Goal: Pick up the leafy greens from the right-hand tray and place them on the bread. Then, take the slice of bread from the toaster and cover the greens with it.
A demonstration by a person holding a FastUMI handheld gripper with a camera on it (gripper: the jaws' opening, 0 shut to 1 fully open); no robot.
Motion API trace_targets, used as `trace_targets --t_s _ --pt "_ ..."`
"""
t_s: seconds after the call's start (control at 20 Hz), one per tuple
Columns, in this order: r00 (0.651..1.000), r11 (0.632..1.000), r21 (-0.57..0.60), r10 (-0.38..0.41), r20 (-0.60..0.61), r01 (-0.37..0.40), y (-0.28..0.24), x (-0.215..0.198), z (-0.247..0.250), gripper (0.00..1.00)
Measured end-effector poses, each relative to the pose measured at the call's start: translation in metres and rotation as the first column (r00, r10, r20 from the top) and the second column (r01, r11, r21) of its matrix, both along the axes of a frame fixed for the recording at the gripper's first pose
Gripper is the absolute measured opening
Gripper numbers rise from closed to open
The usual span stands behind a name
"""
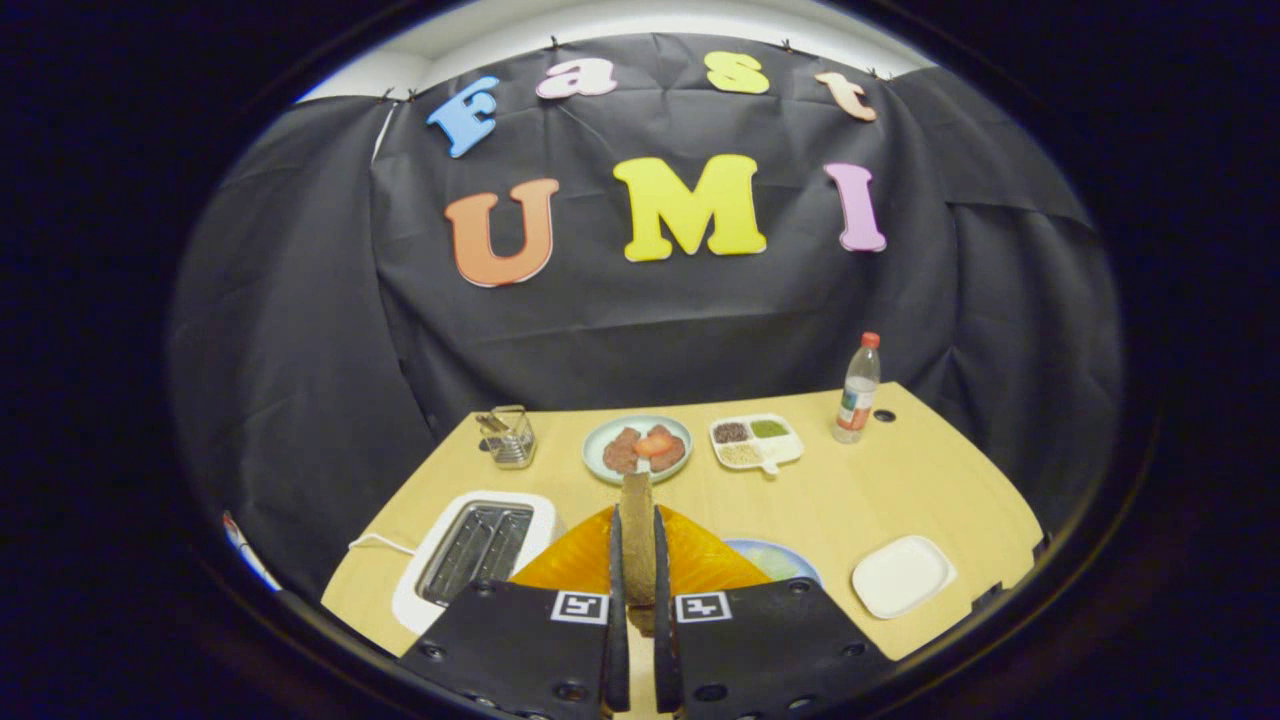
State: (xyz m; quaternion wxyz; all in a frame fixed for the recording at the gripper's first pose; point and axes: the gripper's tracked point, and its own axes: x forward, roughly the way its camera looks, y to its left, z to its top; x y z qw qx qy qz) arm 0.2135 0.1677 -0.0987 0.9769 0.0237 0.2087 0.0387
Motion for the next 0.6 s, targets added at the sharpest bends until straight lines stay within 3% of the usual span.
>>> trace_targets --t_s 0.35,0.4,0.6 --pt "0.988 1.000 0.022 -0.015 -0.157 0.019 -0.036 0.021 -0.097 0.10" --pt "0.992 0.998 0.054 -0.006 -0.129 0.013 -0.038 0.024 -0.093 0.10" --pt "0.992 1.000 0.002 0.022 -0.125 -0.022 -0.056 0.030 -0.102 0.10"
